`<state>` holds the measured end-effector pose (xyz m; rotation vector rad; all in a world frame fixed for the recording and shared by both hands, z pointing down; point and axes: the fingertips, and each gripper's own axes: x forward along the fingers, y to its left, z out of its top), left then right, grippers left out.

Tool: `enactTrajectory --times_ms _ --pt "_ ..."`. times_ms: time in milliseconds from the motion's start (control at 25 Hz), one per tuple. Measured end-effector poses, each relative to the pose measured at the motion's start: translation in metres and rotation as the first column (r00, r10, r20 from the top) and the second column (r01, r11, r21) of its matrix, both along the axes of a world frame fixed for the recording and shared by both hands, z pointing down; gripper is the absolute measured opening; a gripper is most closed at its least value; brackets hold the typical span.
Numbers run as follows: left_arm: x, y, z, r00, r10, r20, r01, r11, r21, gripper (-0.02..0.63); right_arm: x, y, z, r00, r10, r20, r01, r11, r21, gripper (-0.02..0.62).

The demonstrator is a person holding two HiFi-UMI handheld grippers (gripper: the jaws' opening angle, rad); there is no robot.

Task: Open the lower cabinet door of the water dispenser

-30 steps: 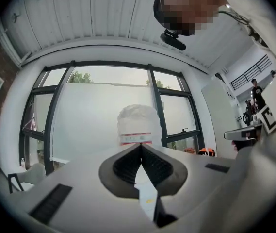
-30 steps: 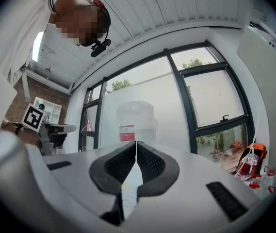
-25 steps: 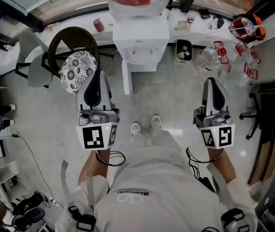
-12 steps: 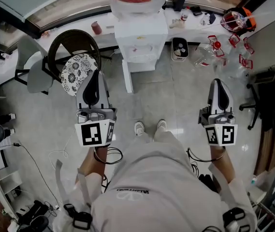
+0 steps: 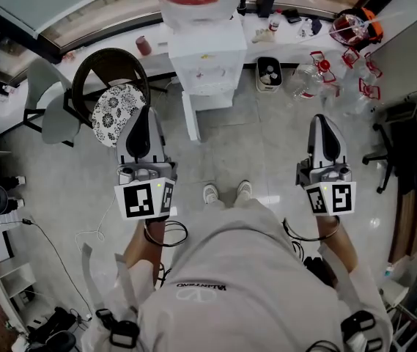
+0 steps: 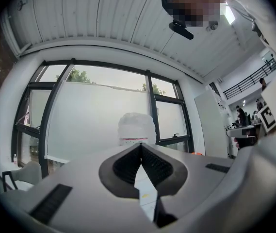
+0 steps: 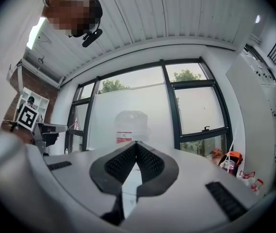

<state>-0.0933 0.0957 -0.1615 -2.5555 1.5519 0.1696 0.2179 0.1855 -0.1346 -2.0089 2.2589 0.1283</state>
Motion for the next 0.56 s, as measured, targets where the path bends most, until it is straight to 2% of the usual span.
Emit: enactTrajectory --times_ms 560 --pt "0.011 0.022 -0.007 1.0 -0.003 0.006 0.003 1.0 0.016 0.003 0.004 0.015 0.002 1.0 -0.02 0.014 0.02 1.0 0.004 0.012"
